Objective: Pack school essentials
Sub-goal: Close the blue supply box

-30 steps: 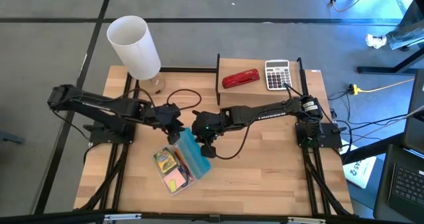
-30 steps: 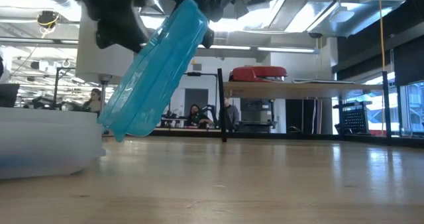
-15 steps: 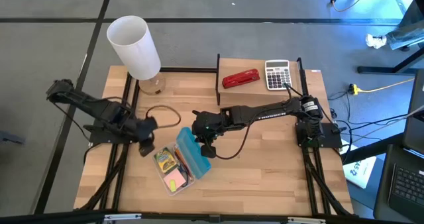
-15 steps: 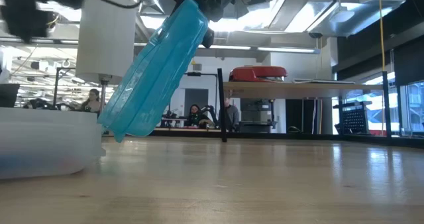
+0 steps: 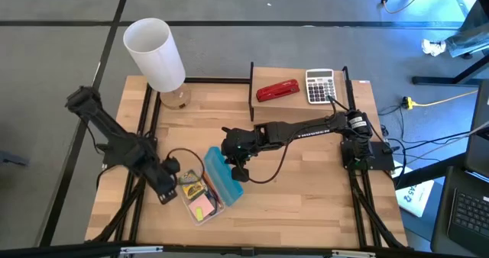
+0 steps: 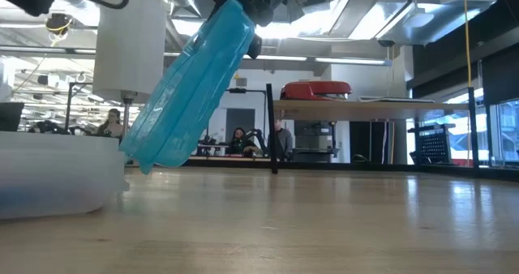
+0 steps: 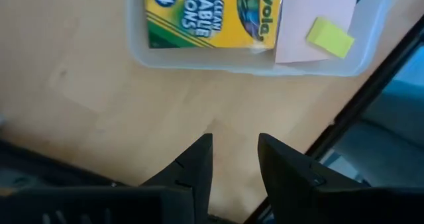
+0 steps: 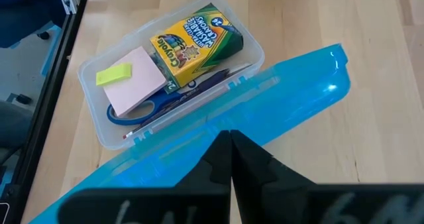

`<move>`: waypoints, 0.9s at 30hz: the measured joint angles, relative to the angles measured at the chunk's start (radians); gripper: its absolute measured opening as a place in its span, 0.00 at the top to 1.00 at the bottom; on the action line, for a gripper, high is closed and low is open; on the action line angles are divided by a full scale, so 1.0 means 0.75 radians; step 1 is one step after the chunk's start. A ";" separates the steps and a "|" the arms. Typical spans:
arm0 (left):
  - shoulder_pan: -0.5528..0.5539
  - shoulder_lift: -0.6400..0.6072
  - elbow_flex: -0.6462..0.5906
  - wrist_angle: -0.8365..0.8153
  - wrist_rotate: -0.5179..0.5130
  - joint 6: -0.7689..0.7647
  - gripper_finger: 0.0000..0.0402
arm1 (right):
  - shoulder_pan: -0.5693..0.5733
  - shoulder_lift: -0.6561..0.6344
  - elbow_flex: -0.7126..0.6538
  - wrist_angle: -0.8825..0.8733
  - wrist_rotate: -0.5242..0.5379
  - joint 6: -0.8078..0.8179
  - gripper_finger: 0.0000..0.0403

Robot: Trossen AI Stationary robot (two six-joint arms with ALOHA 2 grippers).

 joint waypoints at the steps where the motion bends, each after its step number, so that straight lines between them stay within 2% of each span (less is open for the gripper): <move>1: -0.014 0.032 -0.002 0.021 -0.002 0.003 0.72 | 0.000 0.000 0.000 0.001 0.000 -0.001 0.99; 7: -0.090 0.144 -0.107 0.120 -0.018 0.040 0.72 | 0.000 0.000 0.000 0.001 0.017 -0.002 0.99; 12: -0.155 0.152 -0.221 0.300 -0.144 0.088 0.72 | 0.000 0.000 0.000 0.000 0.033 -0.002 0.99; 20: -0.157 0.151 -0.396 0.520 -0.183 0.101 0.72 | 0.000 0.000 0.000 -0.001 0.034 -0.007 0.99; 27: -0.124 0.151 -0.432 0.614 -0.291 0.149 0.72 | 0.000 0.000 0.000 -0.001 0.034 -0.007 0.99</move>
